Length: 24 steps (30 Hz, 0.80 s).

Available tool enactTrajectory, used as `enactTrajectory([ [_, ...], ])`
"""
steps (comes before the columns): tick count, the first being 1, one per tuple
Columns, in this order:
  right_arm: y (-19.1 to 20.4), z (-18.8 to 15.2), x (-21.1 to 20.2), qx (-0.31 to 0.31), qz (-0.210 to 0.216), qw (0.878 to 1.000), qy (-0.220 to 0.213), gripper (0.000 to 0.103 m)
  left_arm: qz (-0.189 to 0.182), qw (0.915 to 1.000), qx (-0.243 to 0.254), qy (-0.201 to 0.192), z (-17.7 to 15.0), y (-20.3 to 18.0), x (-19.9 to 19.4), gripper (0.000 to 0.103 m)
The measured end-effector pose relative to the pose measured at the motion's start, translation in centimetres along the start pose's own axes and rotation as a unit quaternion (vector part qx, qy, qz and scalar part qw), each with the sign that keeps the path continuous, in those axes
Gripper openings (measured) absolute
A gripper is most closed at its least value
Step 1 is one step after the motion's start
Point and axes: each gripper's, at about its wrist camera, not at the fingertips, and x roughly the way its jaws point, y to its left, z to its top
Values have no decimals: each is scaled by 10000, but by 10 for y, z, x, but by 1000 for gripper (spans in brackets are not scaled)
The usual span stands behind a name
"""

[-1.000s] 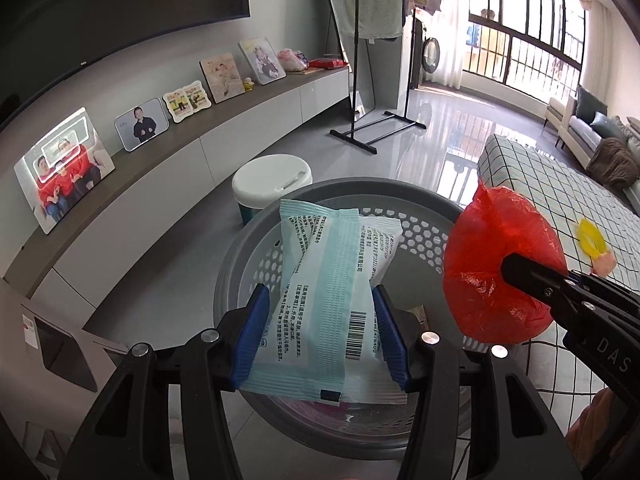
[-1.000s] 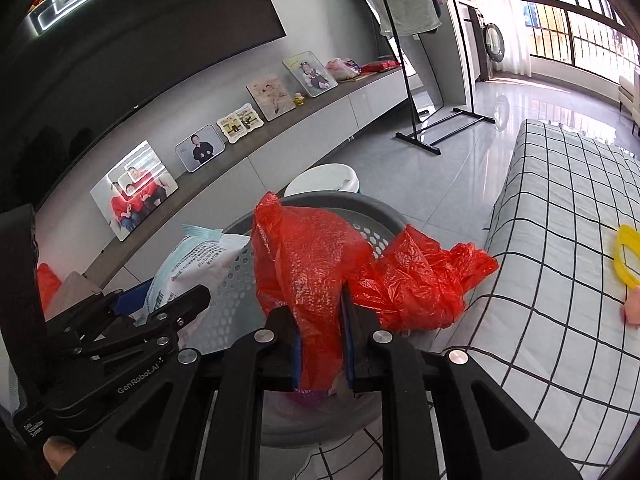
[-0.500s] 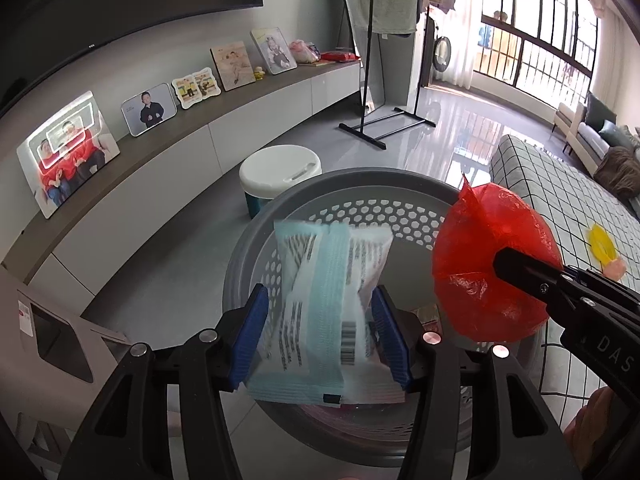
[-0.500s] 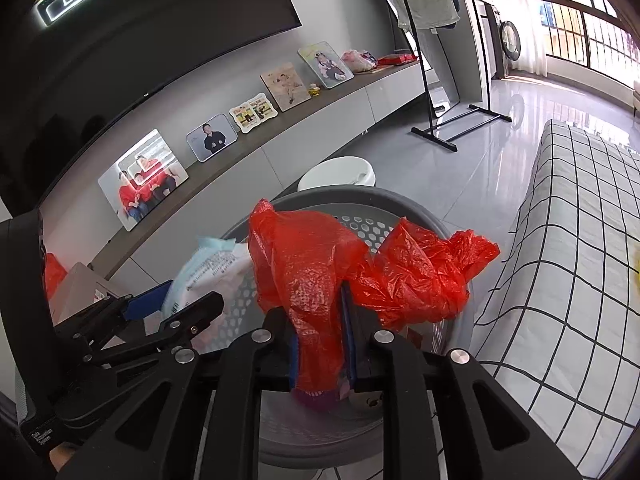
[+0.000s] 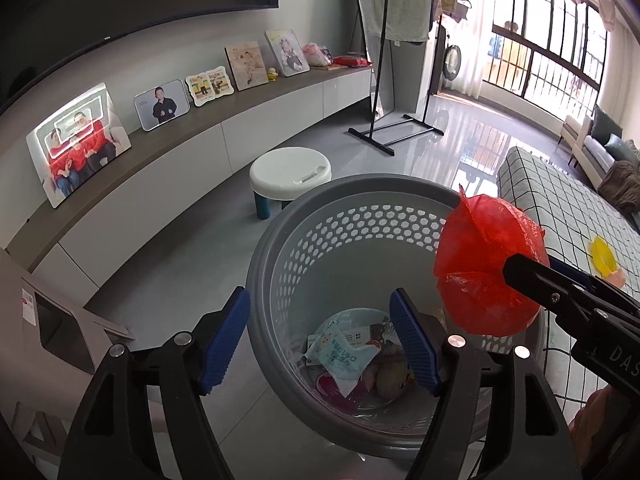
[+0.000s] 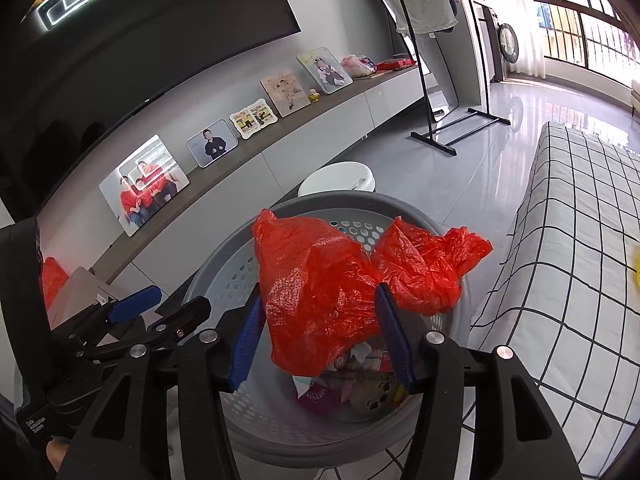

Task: Collect trash
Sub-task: 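Carry the bag and packet over the basket and open both tools, then withdraw both tools from the basket toward the yellow ring and pink toy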

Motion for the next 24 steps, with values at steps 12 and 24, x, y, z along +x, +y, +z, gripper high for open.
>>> enactTrajectory([
  [12,8,-4,1,-129,147,9996,187,57,111,9999,-115,-16,-3,13,-11,73],
  [24,3,-9,-16,-93,-47,9999,33,57,-1,9999,-25,-132,-2,0,-26,76],
])
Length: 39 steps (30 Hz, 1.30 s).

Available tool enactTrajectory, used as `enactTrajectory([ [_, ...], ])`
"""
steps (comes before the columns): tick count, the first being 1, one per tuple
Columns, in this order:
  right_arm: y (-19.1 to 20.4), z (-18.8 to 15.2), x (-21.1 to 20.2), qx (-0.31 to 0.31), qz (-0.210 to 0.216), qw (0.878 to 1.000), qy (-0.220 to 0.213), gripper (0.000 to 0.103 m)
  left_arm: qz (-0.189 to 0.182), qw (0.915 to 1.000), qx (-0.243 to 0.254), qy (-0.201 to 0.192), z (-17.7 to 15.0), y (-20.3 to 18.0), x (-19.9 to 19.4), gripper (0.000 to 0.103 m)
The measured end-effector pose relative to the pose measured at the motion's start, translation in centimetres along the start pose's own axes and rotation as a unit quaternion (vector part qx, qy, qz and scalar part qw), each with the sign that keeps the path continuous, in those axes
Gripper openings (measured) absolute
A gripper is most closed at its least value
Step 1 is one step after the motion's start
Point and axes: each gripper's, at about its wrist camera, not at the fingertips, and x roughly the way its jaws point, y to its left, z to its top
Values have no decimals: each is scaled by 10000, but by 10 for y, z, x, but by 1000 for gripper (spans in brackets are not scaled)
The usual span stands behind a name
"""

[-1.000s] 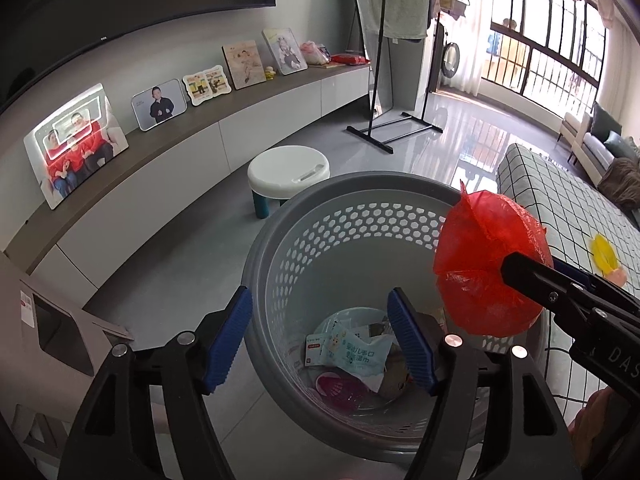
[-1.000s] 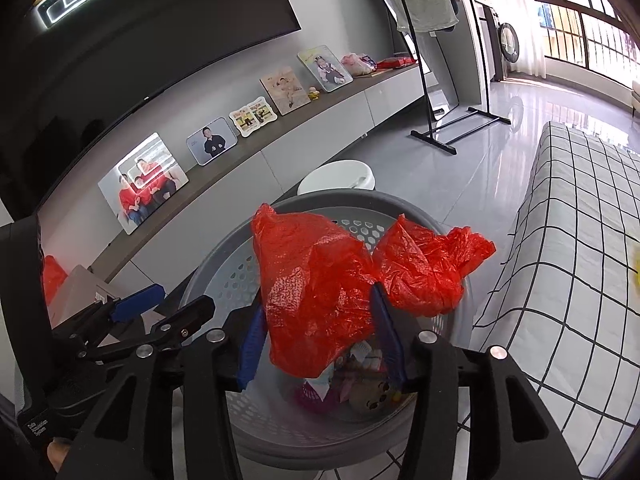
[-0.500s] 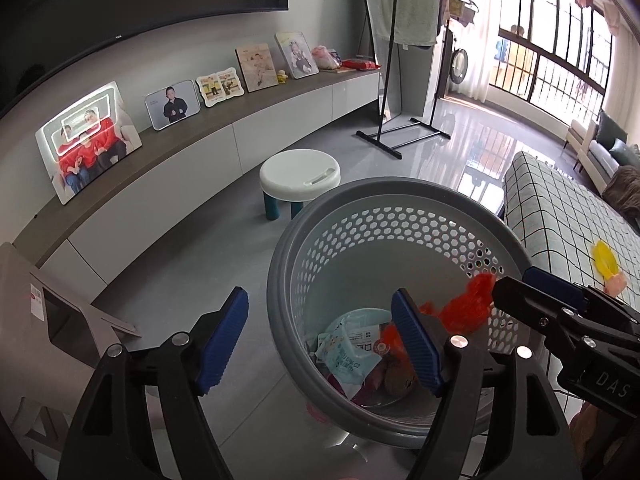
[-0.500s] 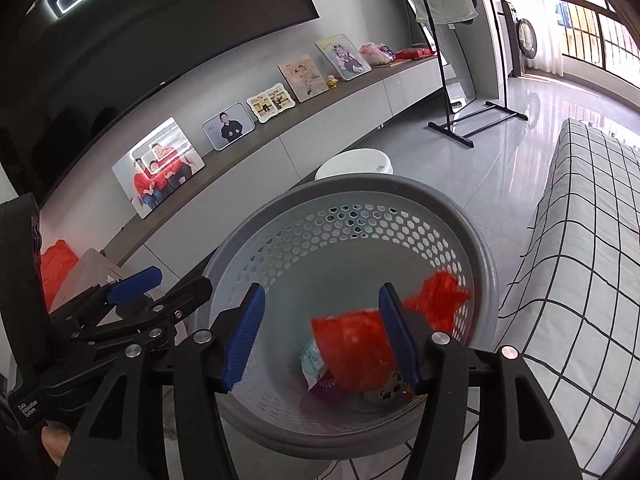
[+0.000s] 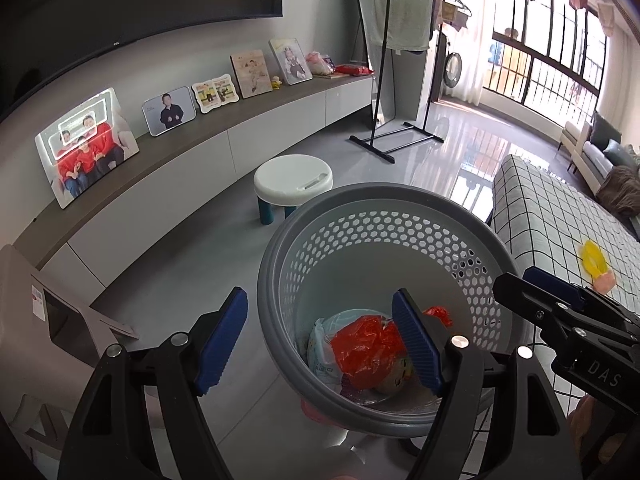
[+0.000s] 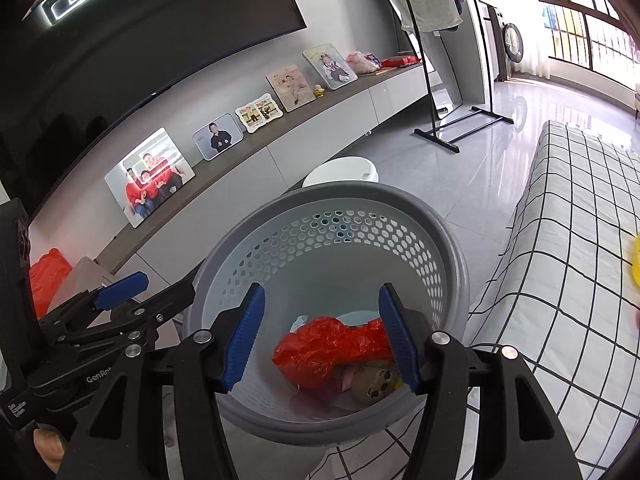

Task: Collect trash
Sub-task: 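Withdraw both tools from the basket toward the yellow ring and pink toy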

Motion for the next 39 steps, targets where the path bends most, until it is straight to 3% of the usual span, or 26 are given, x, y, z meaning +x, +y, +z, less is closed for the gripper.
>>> enactTrajectory([
  [14,-36,-9,-47,245,-753,9959,-433,62,-412,9984,275,-268,2,-41,-31,93],
  [23,-89,-24,-91,656,-1427,9852,-689,67,-943,9932,570,-370,-1,-97,-48,94],
  [39,-203,-48,-117,1638,-2399,9564,-317,67,-1603,9834,834,-145,-11,-192,-30,95],
])
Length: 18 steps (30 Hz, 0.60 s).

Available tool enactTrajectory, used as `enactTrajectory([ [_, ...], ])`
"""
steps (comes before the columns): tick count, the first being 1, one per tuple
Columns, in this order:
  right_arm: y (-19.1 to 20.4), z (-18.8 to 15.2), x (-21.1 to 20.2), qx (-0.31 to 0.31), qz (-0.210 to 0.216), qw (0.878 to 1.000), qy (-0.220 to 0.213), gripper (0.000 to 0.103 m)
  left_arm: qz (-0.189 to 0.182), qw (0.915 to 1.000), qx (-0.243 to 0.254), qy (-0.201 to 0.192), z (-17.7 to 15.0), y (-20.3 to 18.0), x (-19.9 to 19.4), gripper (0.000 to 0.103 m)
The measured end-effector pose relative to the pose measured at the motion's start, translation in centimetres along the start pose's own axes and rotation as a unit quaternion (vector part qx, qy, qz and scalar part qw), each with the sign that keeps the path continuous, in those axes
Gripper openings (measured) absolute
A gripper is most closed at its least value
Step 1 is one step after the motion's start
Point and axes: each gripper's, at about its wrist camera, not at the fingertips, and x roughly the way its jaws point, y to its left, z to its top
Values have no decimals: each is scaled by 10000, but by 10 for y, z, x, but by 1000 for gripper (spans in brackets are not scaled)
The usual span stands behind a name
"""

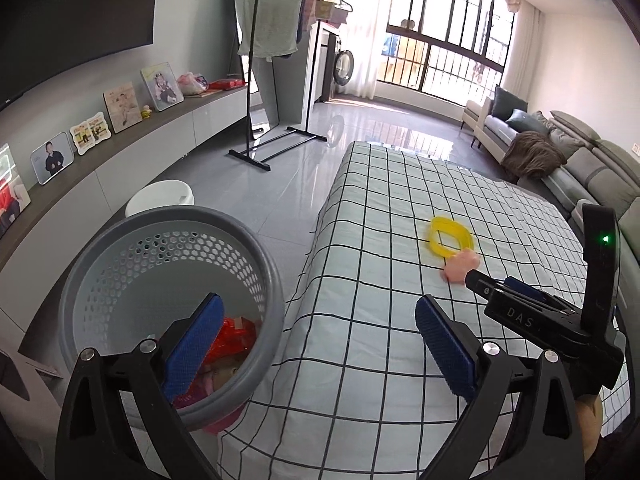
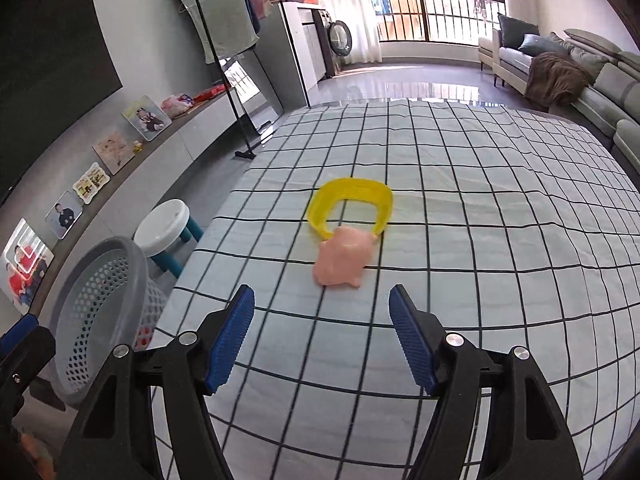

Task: Collect trash
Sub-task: 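Withdraw both tools from the basket toward the yellow ring and pink toy, then grasp the pink toy with the right tool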

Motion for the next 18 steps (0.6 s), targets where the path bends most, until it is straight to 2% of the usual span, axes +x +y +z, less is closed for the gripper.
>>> enactTrajectory([
  [6,-10,9,21,103,-24,9997,212,67,42,10000,51,73,2,-6,17,95],
  [18,-2,20,53,8,-85,9990,443,66,124,9994,83,325,-7,-6,39,95],
])
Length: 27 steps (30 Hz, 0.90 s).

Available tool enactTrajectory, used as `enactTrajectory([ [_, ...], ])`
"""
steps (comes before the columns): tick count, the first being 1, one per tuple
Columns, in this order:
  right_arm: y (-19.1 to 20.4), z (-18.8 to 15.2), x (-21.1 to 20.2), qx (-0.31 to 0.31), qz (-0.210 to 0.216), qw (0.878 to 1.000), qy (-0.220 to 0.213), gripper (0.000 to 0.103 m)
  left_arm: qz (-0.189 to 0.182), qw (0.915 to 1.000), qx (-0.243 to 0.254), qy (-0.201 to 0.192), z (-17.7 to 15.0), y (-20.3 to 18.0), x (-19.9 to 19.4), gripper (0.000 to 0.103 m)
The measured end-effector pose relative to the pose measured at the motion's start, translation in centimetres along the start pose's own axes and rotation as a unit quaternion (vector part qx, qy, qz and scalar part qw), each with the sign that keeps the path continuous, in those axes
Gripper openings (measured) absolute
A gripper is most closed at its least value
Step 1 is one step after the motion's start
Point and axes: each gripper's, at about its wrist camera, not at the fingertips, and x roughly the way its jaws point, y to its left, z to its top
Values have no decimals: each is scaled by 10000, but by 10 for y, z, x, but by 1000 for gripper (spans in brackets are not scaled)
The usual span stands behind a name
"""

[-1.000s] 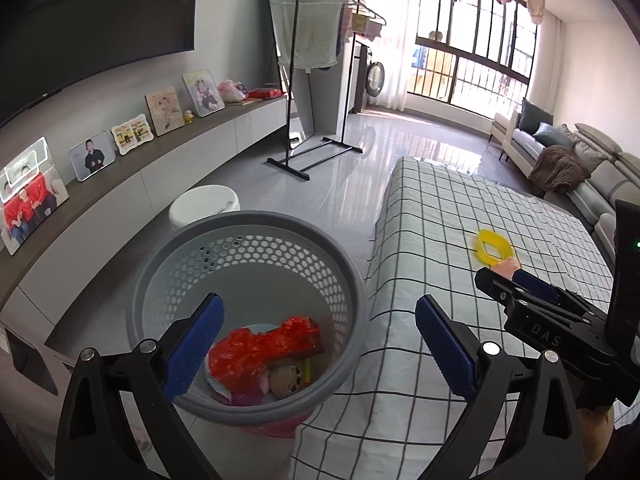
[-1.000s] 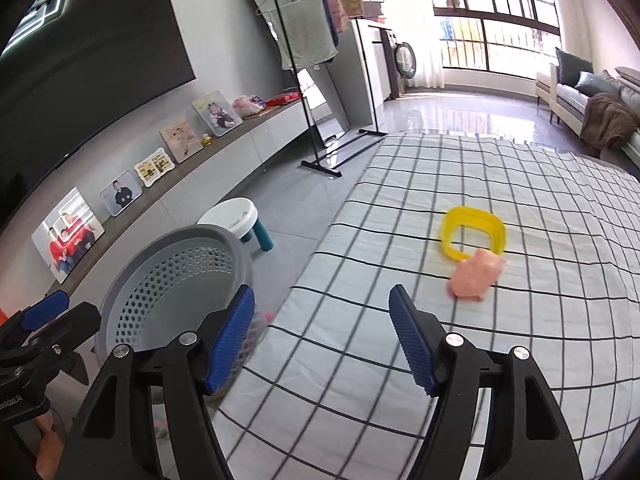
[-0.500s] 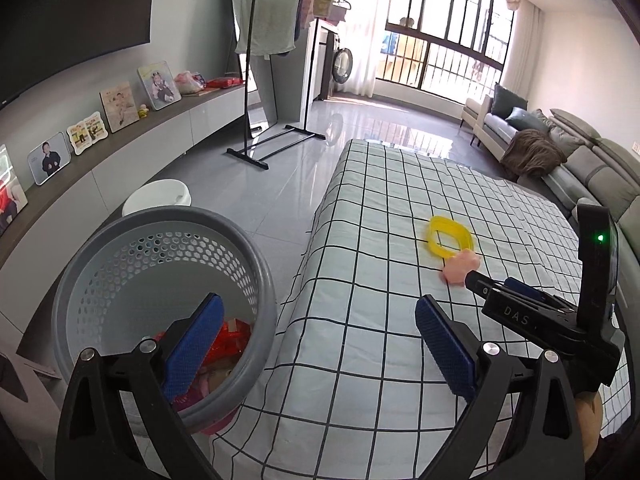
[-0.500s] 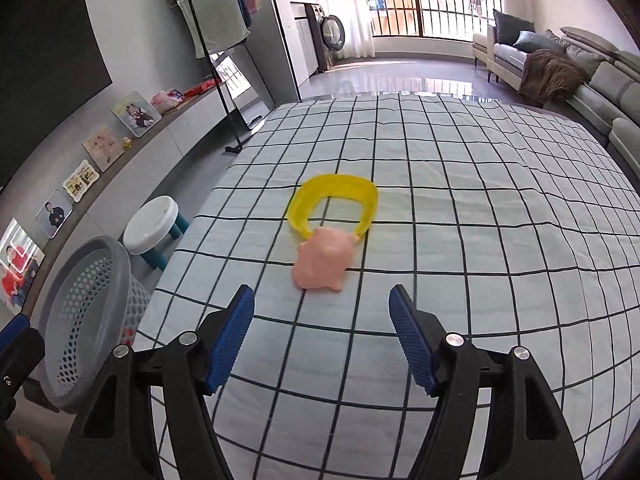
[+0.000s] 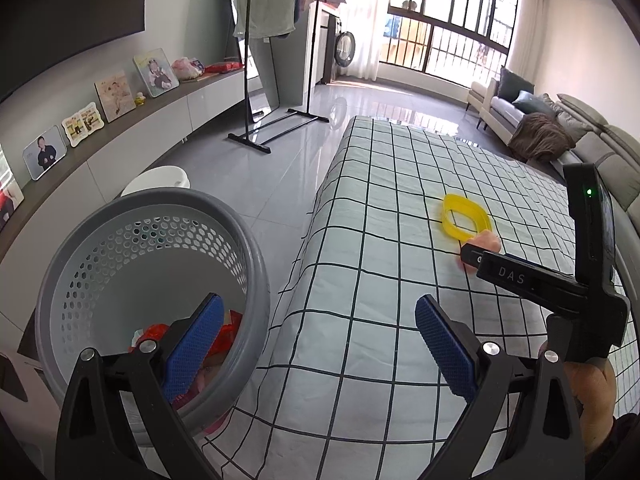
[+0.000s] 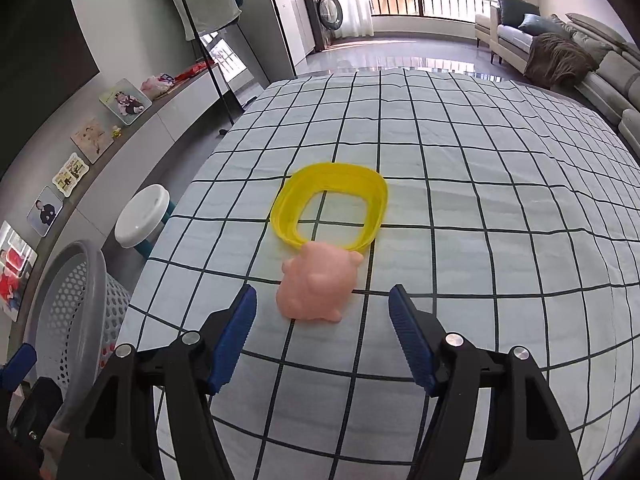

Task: Collect trash
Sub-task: 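Grasp the pink toy with the right tool, then grasp the yellow plastic ring with the left tool while the right tool holds the pink toy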

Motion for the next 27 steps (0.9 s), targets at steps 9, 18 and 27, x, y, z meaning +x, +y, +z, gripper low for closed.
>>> enactTrajectory([
  [9,5,3,3,-115,177,9997,76,34,12,10000,26,58,3,-5,11,95],
  [18,-36,1,-31,394,390,9982,-211,31,-151,9995,184,191,10,-32,27,95],
  [27,-88,-1,-58,869,276,9941,-585,31,-298,9981,463,289,26,-82,53,95],
])
